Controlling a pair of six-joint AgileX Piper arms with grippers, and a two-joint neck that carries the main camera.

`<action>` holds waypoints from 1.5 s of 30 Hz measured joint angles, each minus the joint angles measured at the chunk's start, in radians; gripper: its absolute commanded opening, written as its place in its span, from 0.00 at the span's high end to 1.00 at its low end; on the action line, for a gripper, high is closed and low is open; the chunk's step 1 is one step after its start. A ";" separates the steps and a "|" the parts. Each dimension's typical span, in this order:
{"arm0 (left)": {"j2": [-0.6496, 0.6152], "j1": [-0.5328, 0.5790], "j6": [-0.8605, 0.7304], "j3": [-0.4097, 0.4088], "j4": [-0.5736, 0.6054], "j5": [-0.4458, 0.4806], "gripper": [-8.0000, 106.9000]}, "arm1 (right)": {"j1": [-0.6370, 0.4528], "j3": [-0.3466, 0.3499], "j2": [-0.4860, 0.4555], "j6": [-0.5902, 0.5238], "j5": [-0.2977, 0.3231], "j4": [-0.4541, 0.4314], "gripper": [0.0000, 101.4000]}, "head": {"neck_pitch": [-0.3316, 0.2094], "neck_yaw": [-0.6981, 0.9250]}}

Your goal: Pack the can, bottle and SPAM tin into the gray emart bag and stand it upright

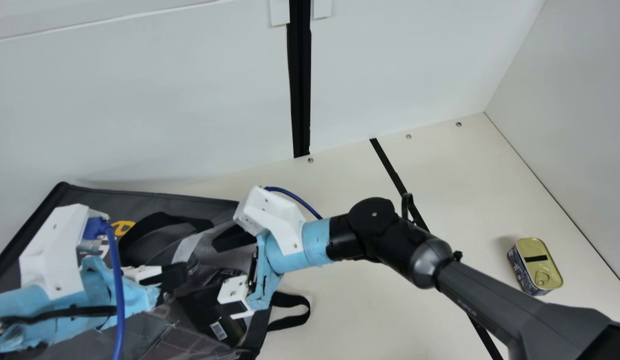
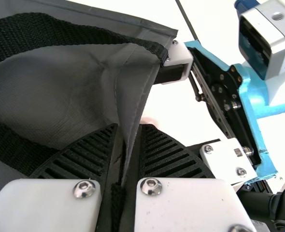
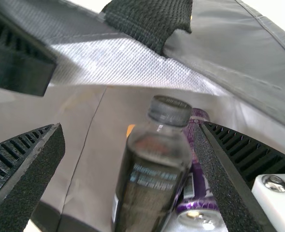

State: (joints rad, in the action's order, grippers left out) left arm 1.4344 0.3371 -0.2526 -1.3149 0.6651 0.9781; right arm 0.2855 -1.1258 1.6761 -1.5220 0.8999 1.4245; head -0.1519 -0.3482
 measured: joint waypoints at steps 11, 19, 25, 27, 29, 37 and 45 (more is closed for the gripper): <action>0.000 0.000 0.000 0.000 0.000 0.000 1.00 | -0.047 0.061 -0.081 0.015 0.033 -0.036 0.06 | 0.000 0.002; 0.000 0.000 0.000 0.000 0.000 0.000 1.00 | -0.092 0.099 -0.150 0.028 0.075 -0.085 0.06 | 0.000 0.002; 0.000 0.000 0.000 0.000 0.000 0.000 1.00 | -0.142 0.112 -0.200 0.050 0.113 -0.115 0.06 | 0.000 0.000; 0.000 0.000 0.000 0.000 0.000 0.000 1.00 | -0.163 0.114 -0.217 0.057 0.130 -0.131 0.06 | 0.000 0.002; 0.000 0.000 0.000 0.000 0.000 0.000 1.00 | -0.183 0.114 -0.234 0.064 0.145 -0.142 0.06 | 0.000 0.002; 0.000 0.000 0.000 0.000 0.000 0.000 1.00 | -0.270 0.107 -0.290 0.085 0.211 -0.184 0.06 | 0.000 0.000; 0.000 0.000 0.000 0.000 0.000 0.000 1.00 | -0.355 0.095 -0.339 0.107 0.264 -0.220 0.06 | 0.000 0.002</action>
State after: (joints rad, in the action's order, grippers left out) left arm 1.4344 0.3371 -0.2526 -1.3149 0.6651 0.9781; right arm -0.0695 -1.0313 1.3366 -1.4153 1.1638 1.2043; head -0.1519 -0.3467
